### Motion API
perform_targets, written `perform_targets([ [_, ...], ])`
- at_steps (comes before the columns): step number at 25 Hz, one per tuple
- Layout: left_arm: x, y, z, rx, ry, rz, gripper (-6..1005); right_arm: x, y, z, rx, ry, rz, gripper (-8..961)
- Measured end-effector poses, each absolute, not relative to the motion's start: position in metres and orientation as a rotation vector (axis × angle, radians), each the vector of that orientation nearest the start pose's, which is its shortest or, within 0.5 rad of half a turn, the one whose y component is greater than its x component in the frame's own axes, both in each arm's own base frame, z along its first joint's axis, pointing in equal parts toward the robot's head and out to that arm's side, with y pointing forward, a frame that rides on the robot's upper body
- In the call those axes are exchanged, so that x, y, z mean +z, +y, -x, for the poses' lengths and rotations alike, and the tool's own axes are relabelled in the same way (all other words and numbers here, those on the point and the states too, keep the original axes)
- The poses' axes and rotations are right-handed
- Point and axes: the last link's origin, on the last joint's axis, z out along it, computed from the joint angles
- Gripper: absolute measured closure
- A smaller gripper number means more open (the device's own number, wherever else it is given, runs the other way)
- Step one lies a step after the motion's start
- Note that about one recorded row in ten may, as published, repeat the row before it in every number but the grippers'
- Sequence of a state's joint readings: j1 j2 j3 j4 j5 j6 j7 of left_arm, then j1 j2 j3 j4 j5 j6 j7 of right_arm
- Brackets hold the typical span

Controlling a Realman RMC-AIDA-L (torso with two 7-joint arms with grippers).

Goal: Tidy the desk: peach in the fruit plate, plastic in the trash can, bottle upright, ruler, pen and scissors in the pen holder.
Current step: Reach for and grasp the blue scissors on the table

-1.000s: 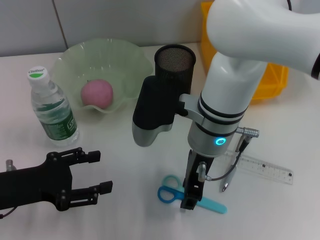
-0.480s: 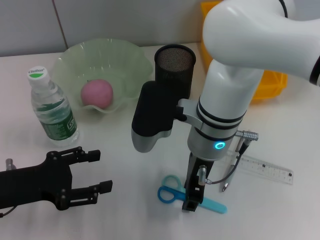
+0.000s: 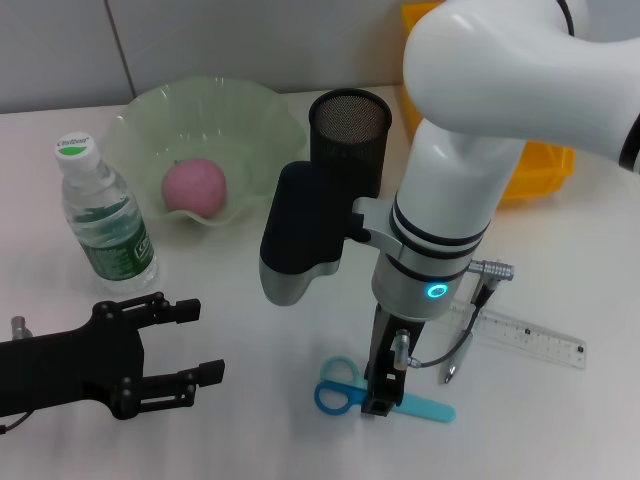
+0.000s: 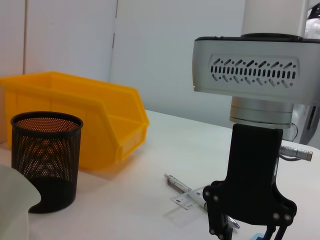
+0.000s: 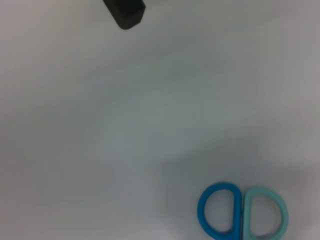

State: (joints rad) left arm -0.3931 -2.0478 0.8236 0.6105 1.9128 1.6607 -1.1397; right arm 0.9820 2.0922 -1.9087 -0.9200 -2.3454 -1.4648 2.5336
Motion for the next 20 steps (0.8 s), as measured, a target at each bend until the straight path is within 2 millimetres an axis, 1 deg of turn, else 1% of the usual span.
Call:
perform_targets([
  [1,-0.0075,0.2775,0.2885,-0.728,-0.422,2.831,217,-0.1124,0.3276,-0.1247,-1.015,0.428,2.947,582],
  [9,-0.0075,0.2781,0.2880,-0.728,-0.418,2.832,217,-0.1140,0.3256,-0.1259,-1.041,0.405,2.944,592],
  [20,-0.0071,0.2783,0.2880,-0.727,-0.416,2.833,217,-0.1148,0.3256,-0.1256,-1.032,0.402,2.945,591],
])
